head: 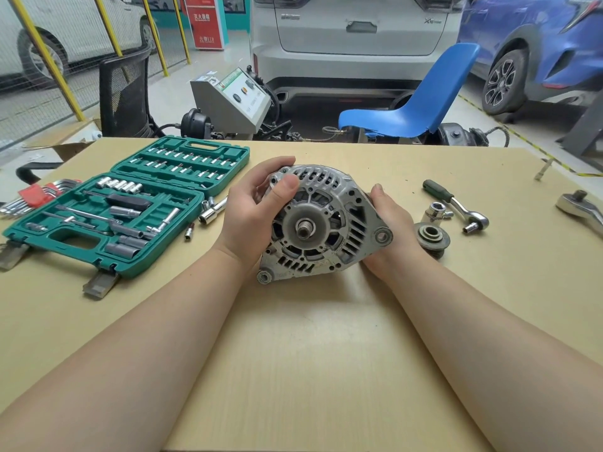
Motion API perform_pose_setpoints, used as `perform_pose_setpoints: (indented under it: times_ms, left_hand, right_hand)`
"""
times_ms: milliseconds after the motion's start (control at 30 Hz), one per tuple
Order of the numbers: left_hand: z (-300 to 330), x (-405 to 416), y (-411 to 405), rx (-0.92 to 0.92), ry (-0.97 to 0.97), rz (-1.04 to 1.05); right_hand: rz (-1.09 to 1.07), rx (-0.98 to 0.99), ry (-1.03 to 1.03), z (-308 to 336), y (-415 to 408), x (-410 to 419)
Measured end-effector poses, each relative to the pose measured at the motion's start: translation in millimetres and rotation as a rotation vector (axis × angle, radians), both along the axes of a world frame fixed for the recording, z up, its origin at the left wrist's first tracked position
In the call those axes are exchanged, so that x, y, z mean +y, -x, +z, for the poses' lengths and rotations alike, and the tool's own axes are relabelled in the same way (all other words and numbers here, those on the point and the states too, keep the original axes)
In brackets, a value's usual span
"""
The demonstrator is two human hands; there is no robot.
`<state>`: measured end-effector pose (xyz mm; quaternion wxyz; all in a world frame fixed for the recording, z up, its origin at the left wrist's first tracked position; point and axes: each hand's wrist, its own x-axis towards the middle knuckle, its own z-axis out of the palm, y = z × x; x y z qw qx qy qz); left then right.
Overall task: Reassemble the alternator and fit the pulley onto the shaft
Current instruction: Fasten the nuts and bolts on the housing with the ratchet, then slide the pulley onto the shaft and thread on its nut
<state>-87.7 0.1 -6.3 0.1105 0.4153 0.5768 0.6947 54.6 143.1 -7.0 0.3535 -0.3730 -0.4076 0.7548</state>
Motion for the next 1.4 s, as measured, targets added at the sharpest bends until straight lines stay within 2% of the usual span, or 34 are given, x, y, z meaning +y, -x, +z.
perform_pose_setpoints:
  times_ms: [467,533,667,700,767,867,933,1000,1167,1300,1400]
  left_hand:
    - [-0.4,0.1,4.6,0.091,0.001,0.033]
    - [-0.7,0.1,4.8,0.098,-0.002,0.047]
    - [-2.8,2.8,0.8,0.146,-0.014,0.1]
    - [-3.6,3.7,-1.2,0.155,-0.017,0.116]
    - [-4.3,6.0,-6.0,0.162,-0.017,0.14]
    - [-5.9,9.4,-14.6,0.165,-0.02,0.199]
    - [-6.7,10.8,-19.3,0.167,-0.016,0.232]
    - [-6.9,10.8,-22.1,0.164,-0.012,0.237]
    - [-5.9,9.2,-21.4,0.172,0.001,0.215]
    - [-5.0,8.4,-20.6,0.175,0.011,0.199]
    - [-4.6,8.2,-20.6,0.169,0.019,0.19]
  right_hand:
    - [0.108,-0.097,-0.282,6.1,-4.3,4.9]
    - [0.097,-0.145,-0.443,13.6,-9.6,7.1]
    - [-0.127,-0.308,-0.988,43.1,-38.9,25.4]
    - [-0.178,-0.406,-1.092,50.5,-48.1,31.4]
    - [-0.173,-0.733,-1.215,61.6,-63.6,40.1]
    - [0.11,-1.293,-1.18,66.5,-77.6,46.6]
    - [0.336,-1.484,-1.119,66.9,-83.4,46.7]
    - [0.443,-1.53,-1.103,64.6,-87.0,48.4]
    - [0.441,-1.525,-1.164,50.9,-86.0,55.4]
    - [0.478,-1.59,-1.138,47.1,-85.9,59.2]
    - [0.504,-1.519,-1.101,44.9,-85.6,61.4]
